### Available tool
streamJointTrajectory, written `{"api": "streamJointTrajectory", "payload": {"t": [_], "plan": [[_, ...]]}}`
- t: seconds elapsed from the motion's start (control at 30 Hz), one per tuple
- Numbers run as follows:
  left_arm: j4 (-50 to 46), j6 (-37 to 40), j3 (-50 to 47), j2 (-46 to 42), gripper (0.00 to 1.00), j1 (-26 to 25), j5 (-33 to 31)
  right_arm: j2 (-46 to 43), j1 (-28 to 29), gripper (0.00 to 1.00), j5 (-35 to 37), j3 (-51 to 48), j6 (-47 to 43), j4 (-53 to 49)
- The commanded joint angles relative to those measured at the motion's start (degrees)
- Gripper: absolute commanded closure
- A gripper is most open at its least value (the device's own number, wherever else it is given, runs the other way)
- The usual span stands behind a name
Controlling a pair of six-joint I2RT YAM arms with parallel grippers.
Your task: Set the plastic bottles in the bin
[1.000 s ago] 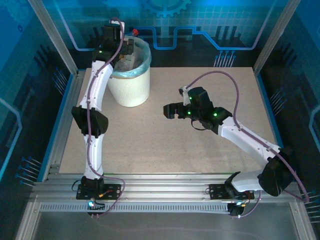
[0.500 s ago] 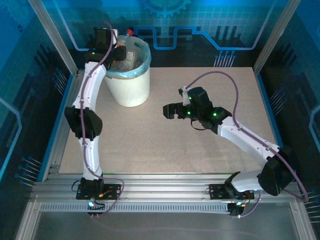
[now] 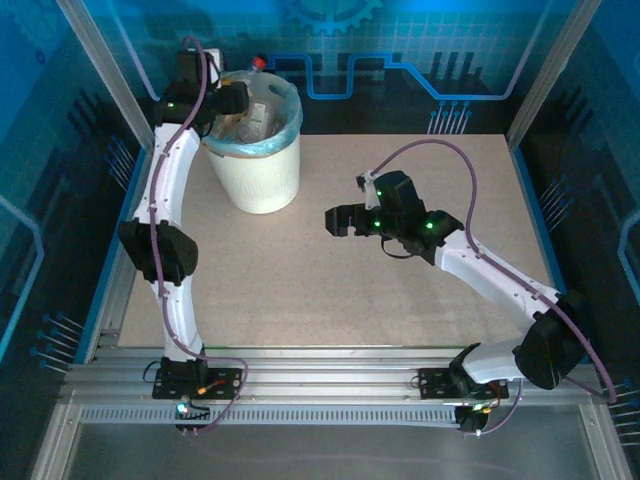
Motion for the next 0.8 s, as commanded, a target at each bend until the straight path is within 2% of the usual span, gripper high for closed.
{"api": "streamJointTrajectory", "payload": {"t": [0.0,0.07,0.23,0.3,0.4,0.57,0.77], "plan": [[5.82,-0.41,-2.21,-9.01,0.19,0.33,3.56,-2.23,-0.83,0.00,2.67,2.26,-1.04,-2.74],[12.09,-0.40,-11.47,-15.73,0.18,0.30,4.26,-3.17,-1.07,0.00,4.71,2.36,-2.57,-3.57],[34.29,-0.62,-47.00,-40.10,0.15,0.14,3.22,-6.52,-3.53,0.00,9.18,1.07,-6.76,-4.36],[39.30,-0.59,-59.81,-49.43,0.15,0.16,1.10,-7.79,-5.39,0.00,11.25,-0.27,-8.22,-4.11],[41.79,-2.74,-73.51,-60.02,0.16,0.08,-2.04,-9.08,-8.63,0.00,14.95,-3.29,-9.69,-2.86],[42.71,-6.28,-91.46,-69.71,0.16,-1.13,-3.65,-11.16,-14.59,0.00,18.40,-10.43,-9.24,1.98],[44.98,-8.84,-101.63,-73.48,0.16,-2.76,-8.12,-12.18,-17.81,0.00,18.28,-15.66,-7.77,5.73]]}}
